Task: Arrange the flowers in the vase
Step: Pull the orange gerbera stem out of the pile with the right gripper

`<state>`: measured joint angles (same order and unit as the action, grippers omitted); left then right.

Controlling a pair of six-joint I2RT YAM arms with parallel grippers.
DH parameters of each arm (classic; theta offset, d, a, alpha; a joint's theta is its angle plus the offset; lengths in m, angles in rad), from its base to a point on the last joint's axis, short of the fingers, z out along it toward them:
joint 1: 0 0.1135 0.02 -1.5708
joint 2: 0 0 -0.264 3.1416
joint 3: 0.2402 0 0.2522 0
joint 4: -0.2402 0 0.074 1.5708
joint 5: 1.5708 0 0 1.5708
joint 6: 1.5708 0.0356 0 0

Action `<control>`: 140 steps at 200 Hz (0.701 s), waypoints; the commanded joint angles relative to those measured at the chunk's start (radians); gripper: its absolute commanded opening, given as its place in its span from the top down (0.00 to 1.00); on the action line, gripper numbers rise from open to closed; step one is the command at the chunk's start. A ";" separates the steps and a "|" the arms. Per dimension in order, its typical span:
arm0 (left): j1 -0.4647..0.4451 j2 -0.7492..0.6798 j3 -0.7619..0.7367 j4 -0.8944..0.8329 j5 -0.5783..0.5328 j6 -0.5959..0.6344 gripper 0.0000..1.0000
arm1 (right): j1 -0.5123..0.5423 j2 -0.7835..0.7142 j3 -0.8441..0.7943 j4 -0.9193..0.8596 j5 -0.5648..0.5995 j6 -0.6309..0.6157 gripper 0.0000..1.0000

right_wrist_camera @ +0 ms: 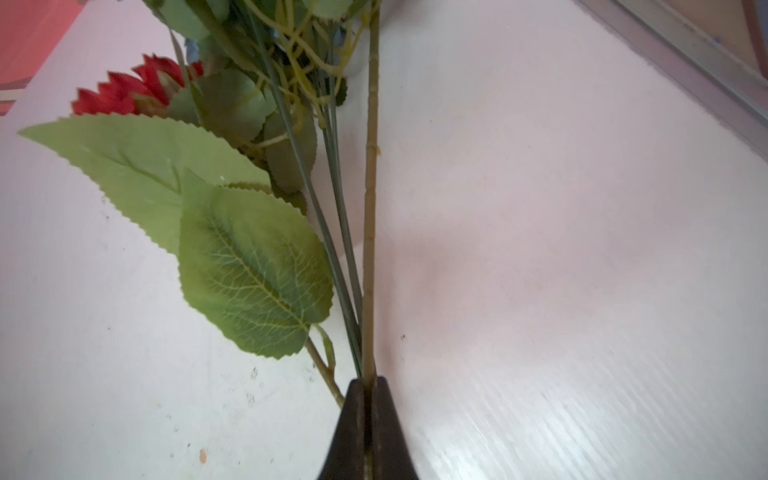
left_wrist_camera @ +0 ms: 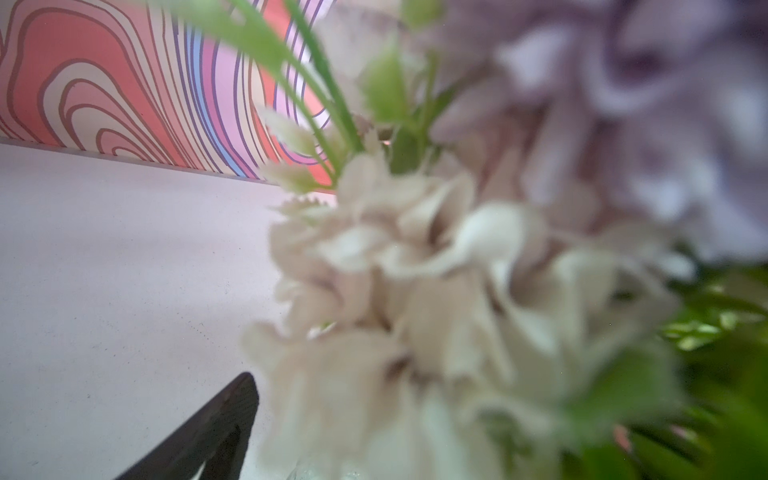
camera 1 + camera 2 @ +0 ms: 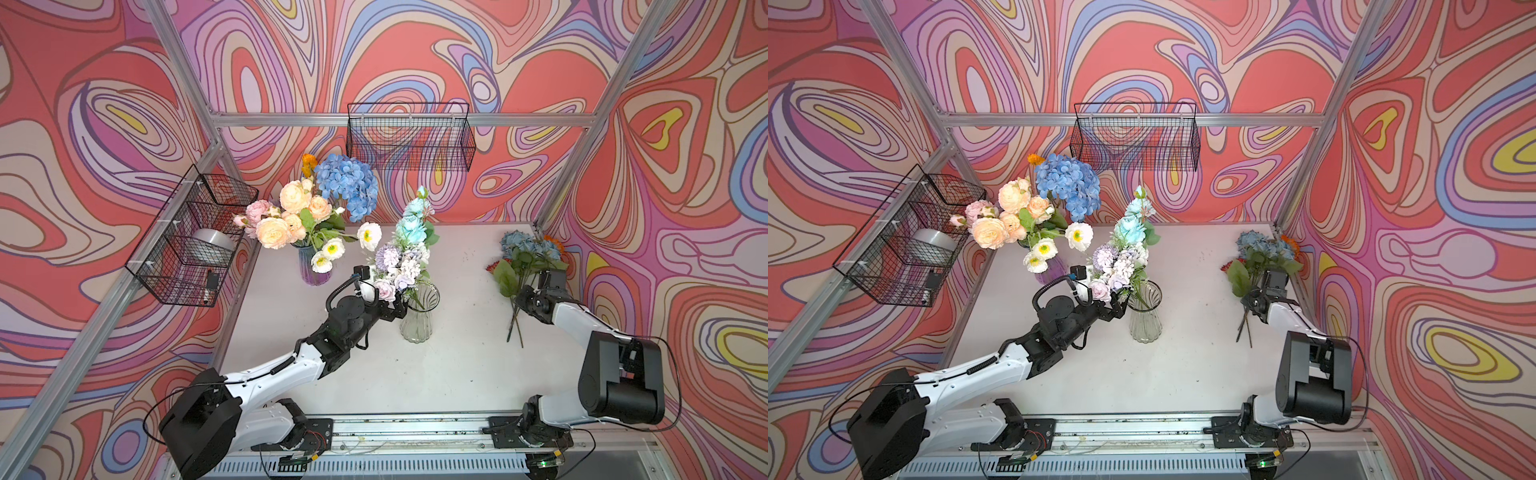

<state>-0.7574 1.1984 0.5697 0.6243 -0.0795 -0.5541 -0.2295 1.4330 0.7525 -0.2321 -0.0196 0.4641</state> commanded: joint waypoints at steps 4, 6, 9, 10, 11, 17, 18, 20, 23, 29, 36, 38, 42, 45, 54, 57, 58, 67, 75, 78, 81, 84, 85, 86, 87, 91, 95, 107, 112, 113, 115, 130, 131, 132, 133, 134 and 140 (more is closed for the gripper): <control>0.009 -0.001 0.001 0.025 -0.010 -0.015 0.00 | 0.001 -0.086 -0.043 -0.029 -0.072 0.000 1.00; 0.010 0.001 0.001 0.025 -0.009 -0.016 0.00 | 0.002 -0.091 -0.045 -0.028 -0.080 0.004 1.00; 0.010 0.003 0.002 0.027 -0.008 -0.017 0.00 | 0.003 -0.105 -0.052 -0.025 -0.092 0.006 1.00; 0.010 0.004 0.002 0.027 -0.008 -0.018 0.00 | 0.005 -0.108 -0.052 -0.025 -0.094 0.007 1.00; 0.010 0.006 0.002 0.027 -0.008 -0.017 0.00 | 0.006 -0.112 -0.054 -0.025 -0.096 0.008 1.00; 0.010 0.010 0.004 0.029 -0.007 -0.018 0.00 | 0.015 -0.136 -0.067 -0.025 -0.099 0.018 1.00; 0.009 0.010 0.004 0.030 -0.008 -0.019 0.00 | 0.016 -0.139 -0.069 -0.025 -0.098 0.019 1.00; 0.009 0.012 0.004 0.031 -0.006 -0.021 0.00 | 0.020 -0.149 -0.073 -0.027 -0.096 0.021 1.00; 0.009 0.015 0.006 0.031 -0.004 -0.022 0.00 | 0.027 -0.164 -0.076 -0.029 -0.092 0.024 1.00; 0.009 0.018 0.007 0.034 -0.002 -0.024 0.00 | 0.041 -0.192 -0.087 -0.029 -0.083 0.031 1.00; 0.009 0.022 0.009 0.038 0.002 -0.026 0.00 | 0.059 -0.227 -0.103 -0.017 -0.079 0.045 1.00; 0.009 0.024 0.009 0.039 0.001 -0.026 0.00 | 0.066 -0.236 -0.107 -0.014 -0.077 0.048 1.00; 0.009 0.027 0.009 0.040 0.004 -0.027 0.00 | 0.081 -0.250 -0.116 -0.007 -0.074 0.057 1.00; 0.009 0.028 0.010 0.041 0.004 -0.030 0.00 | 0.094 -0.264 -0.121 -0.003 -0.071 0.065 1.00; 0.009 0.032 0.010 0.044 0.004 -0.033 0.00 | 0.135 -0.286 -0.136 0.015 -0.074 0.086 1.00; 0.009 0.033 0.010 0.044 0.004 -0.035 0.00 | 0.154 -0.289 -0.140 0.020 -0.074 0.094 1.00; 0.009 0.034 0.010 0.044 0.005 -0.035 0.00 | 0.159 -0.291 -0.141 0.021 -0.073 0.097 1.00; 0.009 0.038 0.010 0.049 0.008 -0.040 0.00 | 0.215 -0.289 -0.146 0.033 -0.070 0.113 1.00; 0.009 0.041 0.012 0.051 0.010 -0.045 0.00 | 0.263 -0.275 -0.148 0.044 -0.064 0.126 1.00; 0.010 0.042 0.012 0.052 0.010 -0.044 0.00 | 0.285 -0.269 -0.148 0.049 -0.059 0.130 1.00; 0.009 0.041 0.013 0.053 0.011 -0.047 0.00 | 0.300 -0.262 -0.148 0.053 -0.056 0.133 1.00; 0.009 0.041 0.012 0.054 0.011 -0.047 0.00 | 0.317 -0.253 -0.149 0.055 -0.052 0.135 1.00; 0.009 0.041 0.012 0.054 0.011 -0.047 0.00 | 0.323 -0.249 -0.149 0.058 -0.052 0.136 1.00; 0.010 0.041 0.012 0.054 0.012 -0.047 0.00 | 0.328 -0.246 -0.150 0.060 -0.051 0.137 1.00; 0.009 0.041 0.012 0.054 0.012 -0.048 0.00 | 0.332 -0.243 -0.150 0.062 -0.052 0.138 1.00; 0.009 0.042 0.011 0.054 0.012 -0.050 0.00 | 0.347 -0.229 -0.150 0.068 -0.053 0.142 1.00; 0.010 0.041 0.010 0.054 0.014 -0.050 0.00 | 0.360 -0.217 -0.151 0.075 -0.054 0.147 1.00; 0.009 0.037 0.010 0.050 0.011 -0.051 0.00 | 0.388 -0.174 -0.161 0.104 -0.072 0.159 1.00; 0.009 0.035 0.009 0.049 0.011 -0.051 0.00 | 0.398 -0.155 -0.164 0.116 -0.079 0.161 1.00; 0.009 0.036 0.010 0.049 0.011 -0.051 0.00 | 0.400 -0.152 -0.165 0.117 -0.080 0.161 1.00; 0.009 0.034 0.008 0.049 0.009 -0.053 0.00 | 0.403 -0.146 -0.166 0.121 -0.082 0.161 1.00; 0.009 0.029 0.003 0.049 0.003 -0.053 0.00 | 0.420 -0.100 -0.173 0.137 -0.086 0.165 1.00; 0.010 0.030 0.002 0.049 0.002 -0.054 0.00 | 0.421 -0.098 -0.174 0.138 -0.087 0.165 1.00; 0.009 0.029 0.002 0.049 0.002 -0.054 0.00 | 0.421 -0.096 -0.174 0.138 -0.087 0.165 1.00; 0.010 0.030 0.002 0.049 0.001 -0.055 0.00 | 0.422 -0.093 -0.175 0.139 -0.088 0.164 1.00; 0.010 0.029 0.002 0.049 0.001 -0.055 0.00 | 0.422 -0.091 -0.175 0.140 -0.088 0.164 1.00; 0.010 0.028 0.001 0.051 -0.001 -0.053 0.00 | 0.422 -0.079 -0.180 0.149 -0.089 0.165 1.00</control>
<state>-0.7536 1.2324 0.5697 0.6411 -0.0719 -0.5900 0.1768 1.3067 0.5999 -0.1280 -0.0963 0.6048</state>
